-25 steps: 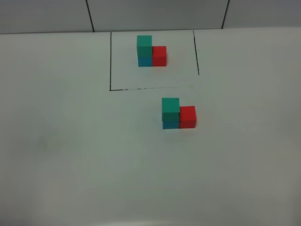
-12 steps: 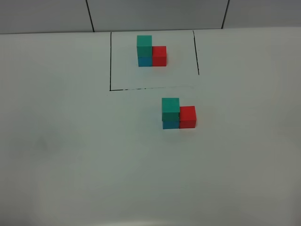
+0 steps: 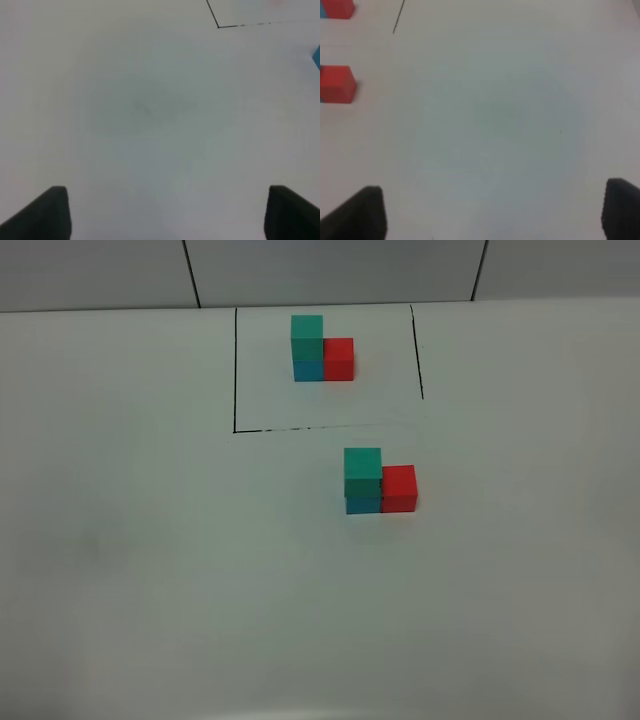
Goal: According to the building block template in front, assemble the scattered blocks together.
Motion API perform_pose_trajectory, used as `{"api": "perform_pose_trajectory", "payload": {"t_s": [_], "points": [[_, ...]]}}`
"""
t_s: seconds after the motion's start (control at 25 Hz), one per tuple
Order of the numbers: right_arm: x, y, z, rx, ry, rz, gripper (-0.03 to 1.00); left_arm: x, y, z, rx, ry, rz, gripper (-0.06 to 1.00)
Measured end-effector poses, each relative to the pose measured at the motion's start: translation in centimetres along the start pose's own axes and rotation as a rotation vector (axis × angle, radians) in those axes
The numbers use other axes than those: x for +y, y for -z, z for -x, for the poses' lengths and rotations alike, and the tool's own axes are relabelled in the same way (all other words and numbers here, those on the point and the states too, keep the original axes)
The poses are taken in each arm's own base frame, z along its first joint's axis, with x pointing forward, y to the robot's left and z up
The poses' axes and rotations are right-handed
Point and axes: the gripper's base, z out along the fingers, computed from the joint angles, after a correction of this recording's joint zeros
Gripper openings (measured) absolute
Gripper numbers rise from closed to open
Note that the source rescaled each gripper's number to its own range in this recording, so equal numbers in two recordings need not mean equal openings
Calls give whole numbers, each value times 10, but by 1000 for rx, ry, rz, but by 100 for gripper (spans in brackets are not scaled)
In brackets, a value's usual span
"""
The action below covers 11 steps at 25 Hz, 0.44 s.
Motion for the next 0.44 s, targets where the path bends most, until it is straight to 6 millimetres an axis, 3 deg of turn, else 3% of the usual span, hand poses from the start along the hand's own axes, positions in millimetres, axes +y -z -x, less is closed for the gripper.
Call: {"api": "perform_pose_trajectory", "payload": {"t_s": [0.44], "points": [[0, 0, 0, 0, -1, 0, 74, 0, 0, 0, 0, 0, 0, 76]]}}
